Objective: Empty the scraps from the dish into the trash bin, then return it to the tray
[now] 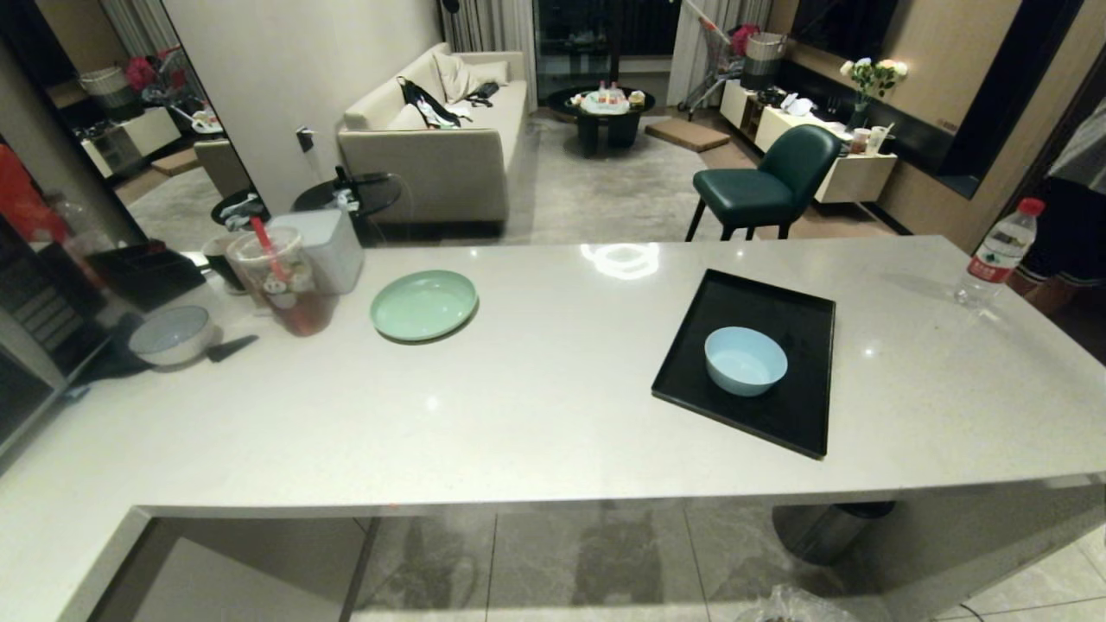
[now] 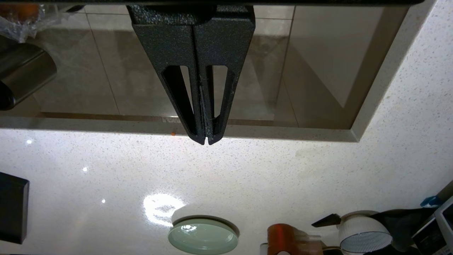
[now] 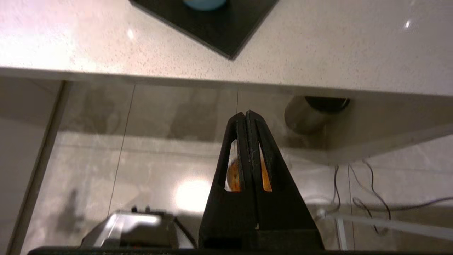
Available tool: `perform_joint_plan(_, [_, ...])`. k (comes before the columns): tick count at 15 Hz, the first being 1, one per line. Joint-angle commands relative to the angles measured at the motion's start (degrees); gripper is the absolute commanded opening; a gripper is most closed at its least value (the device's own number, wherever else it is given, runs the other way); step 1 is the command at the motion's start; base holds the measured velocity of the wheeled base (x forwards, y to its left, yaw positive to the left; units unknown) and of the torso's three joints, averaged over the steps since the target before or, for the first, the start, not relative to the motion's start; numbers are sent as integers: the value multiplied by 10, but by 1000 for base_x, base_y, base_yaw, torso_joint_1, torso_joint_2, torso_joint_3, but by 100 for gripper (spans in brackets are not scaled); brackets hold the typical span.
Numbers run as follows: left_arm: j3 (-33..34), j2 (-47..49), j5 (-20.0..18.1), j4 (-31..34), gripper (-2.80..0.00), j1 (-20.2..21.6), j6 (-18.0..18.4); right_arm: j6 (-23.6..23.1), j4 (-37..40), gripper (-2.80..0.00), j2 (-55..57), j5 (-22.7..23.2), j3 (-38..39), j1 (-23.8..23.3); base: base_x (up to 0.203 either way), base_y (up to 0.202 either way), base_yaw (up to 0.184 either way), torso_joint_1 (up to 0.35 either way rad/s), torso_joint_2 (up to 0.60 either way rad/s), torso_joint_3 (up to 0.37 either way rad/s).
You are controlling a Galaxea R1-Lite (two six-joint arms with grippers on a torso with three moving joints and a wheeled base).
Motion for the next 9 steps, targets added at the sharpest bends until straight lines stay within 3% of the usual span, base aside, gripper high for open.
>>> perform_joint_plan(1, [0,1,0,0,-280,-1,-1,-3,-69,-280,-86,0,81,0,0,0,0,0,0,0])
perform_joint_plan(5, [0,1,0,0,-280,0,-1,-39,-266,-280,-145,2,226,-28,0,0,0,0,0,0])
perform_joint_plan(6, [0,1,0,0,-280,0,-1,-44,-279,-280,-164,4,233,-41,0,0,0,0,0,0])
perform_joint_plan(9, [0,1,0,0,-280,0,-1,-51,-165,-280,-230,3,233,-66,0,0,0,0,0,0])
